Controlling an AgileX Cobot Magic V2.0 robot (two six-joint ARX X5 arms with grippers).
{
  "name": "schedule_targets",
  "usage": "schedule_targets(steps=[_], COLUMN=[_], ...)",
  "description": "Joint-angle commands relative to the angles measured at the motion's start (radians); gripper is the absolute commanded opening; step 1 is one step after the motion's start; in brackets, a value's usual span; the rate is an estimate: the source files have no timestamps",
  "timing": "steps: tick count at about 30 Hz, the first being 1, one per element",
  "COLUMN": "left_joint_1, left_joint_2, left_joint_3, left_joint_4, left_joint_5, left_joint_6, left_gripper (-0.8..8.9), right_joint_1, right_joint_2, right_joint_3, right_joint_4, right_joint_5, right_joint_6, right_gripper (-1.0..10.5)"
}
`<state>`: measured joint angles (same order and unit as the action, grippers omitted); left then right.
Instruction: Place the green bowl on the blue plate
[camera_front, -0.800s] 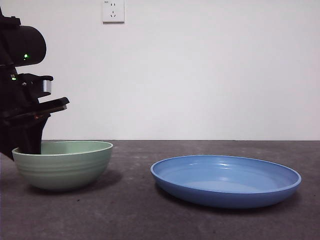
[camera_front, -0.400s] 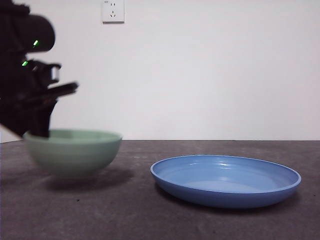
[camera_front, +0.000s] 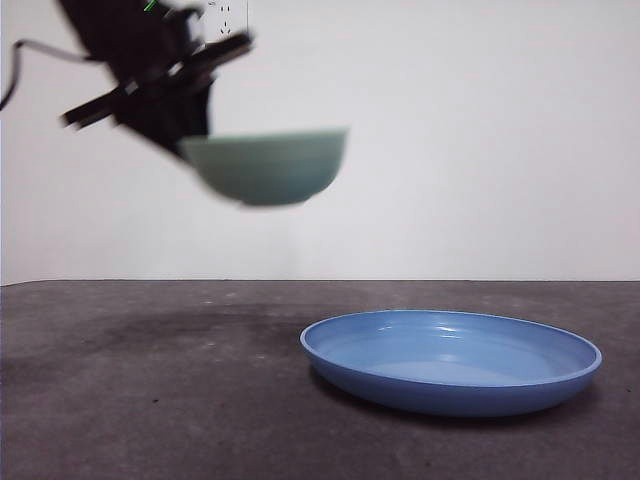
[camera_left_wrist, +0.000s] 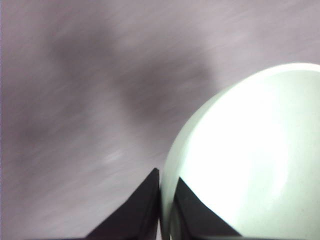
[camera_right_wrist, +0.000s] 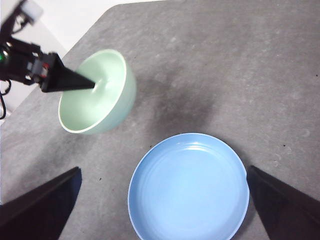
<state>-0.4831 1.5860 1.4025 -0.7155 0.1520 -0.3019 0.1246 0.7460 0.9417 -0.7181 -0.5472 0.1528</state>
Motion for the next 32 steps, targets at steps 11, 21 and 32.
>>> schedule_targets(steps=[11,21,32], left_joint_1=[-0.225,-0.274,-0.276], left_joint_2=[0.264,0.436,0.460], left_joint_3=[0.171,0.209,0.209], left_joint_4=[0.006,0.002,0.000], left_joint_5=[-0.002,-0.002,-0.002], left_joint_6=[-0.063,-0.079,-0.080], left_gripper=[0.09,0.09,0.09], right_joint_1=[0.004,0.004,0.004], right_joint_2=[0.004,0.004,0.004], right_joint_3=[0.019,0.019,0.019], right_joint_4=[0.007,0.006,0.006], right_joint_5=[-0.003,-0.003,-0.003], right_joint_6=[-0.007,-0.007,-0.007], right_gripper=[6.0,6.0,6.0])
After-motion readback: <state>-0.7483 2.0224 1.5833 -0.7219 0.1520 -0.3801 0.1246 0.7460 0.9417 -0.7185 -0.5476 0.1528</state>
